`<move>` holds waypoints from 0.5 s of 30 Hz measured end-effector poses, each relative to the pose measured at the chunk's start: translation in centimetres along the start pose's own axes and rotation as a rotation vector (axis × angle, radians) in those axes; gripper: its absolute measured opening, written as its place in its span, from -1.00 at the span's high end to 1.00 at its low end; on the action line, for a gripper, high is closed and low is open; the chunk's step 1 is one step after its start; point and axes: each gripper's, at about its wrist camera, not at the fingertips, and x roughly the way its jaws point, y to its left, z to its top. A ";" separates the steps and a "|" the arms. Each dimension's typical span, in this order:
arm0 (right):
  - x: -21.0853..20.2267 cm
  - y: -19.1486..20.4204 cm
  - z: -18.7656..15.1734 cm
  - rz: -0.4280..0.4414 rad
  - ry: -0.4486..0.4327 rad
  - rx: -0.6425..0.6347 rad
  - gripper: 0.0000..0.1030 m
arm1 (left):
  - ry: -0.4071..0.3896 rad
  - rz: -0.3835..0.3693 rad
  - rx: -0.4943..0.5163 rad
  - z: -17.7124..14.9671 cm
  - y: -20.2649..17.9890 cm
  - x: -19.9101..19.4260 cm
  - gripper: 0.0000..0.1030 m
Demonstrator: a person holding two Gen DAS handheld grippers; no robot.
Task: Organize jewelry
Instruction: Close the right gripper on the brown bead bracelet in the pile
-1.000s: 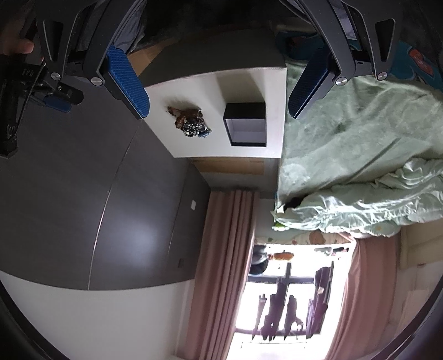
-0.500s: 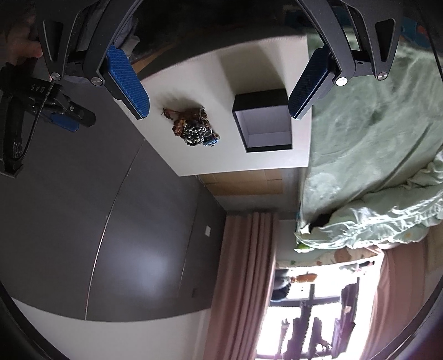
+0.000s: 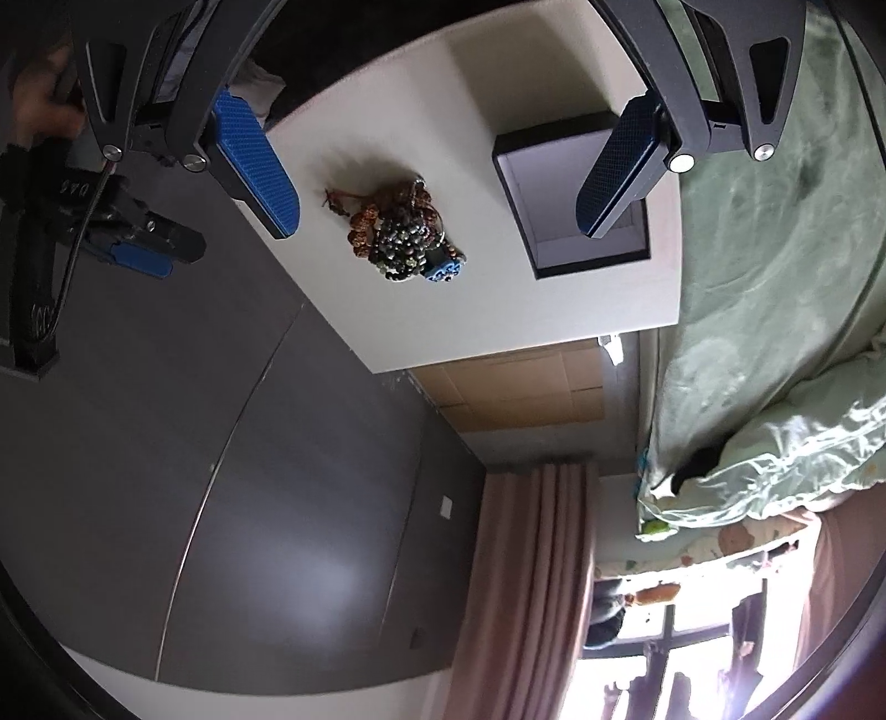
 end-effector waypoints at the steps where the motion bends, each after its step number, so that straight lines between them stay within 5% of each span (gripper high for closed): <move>1: 0.5 -0.3 0.6 0.006 0.018 0.004 -0.98 | 0.016 -0.013 0.006 0.4 0.0 0.6 -0.81; 6: 3.2 -1.6 2.9 0.032 0.089 0.052 -0.94 | 0.101 -0.051 0.009 2.1 0.5 4.2 -0.39; 15: 8.5 -2.8 4.7 0.057 0.214 0.158 -0.44 | 0.242 -0.099 -0.007 3.1 1.5 10.4 -0.07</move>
